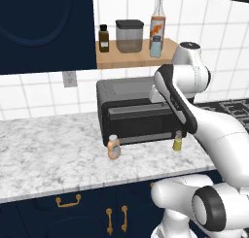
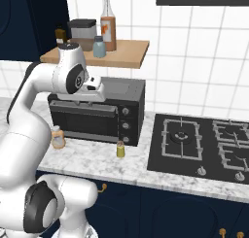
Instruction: Put the shaker and condiment bottle from the counter next to their counterparts in the cabinet.
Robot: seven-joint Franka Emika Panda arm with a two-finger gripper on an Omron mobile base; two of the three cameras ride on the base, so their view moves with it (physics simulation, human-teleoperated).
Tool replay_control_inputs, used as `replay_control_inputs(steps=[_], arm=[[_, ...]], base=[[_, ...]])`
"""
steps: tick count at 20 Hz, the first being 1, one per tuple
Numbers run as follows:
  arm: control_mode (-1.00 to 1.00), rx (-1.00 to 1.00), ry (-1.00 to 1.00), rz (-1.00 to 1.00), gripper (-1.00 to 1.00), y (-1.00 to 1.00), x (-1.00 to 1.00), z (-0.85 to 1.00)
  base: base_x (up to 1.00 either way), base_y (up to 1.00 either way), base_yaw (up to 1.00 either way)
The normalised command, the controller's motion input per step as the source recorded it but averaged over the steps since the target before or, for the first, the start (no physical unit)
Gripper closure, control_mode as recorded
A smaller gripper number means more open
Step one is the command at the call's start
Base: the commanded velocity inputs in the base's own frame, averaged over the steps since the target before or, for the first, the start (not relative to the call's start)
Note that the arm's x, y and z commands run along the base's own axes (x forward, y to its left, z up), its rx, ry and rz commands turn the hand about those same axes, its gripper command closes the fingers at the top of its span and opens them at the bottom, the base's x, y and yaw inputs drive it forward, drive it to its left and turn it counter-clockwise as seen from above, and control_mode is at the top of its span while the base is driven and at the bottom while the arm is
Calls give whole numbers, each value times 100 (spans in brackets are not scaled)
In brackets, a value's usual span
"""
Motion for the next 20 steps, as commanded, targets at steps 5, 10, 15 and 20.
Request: replay_control_inputs(steps=[5, 10, 15, 20], arm=[[-100, 0, -1, 0, -100, 0, -10, 0], [-100, 0, -4, 0, -100, 1, -21, 0], [-100, 0, -4, 0, -100, 9, -26, -6], [-100, -2, -9, 0, -100, 22, -38, -13]], base=[[0, 0, 0], [0, 0, 0], [0, 0, 0], [0, 0, 0]])
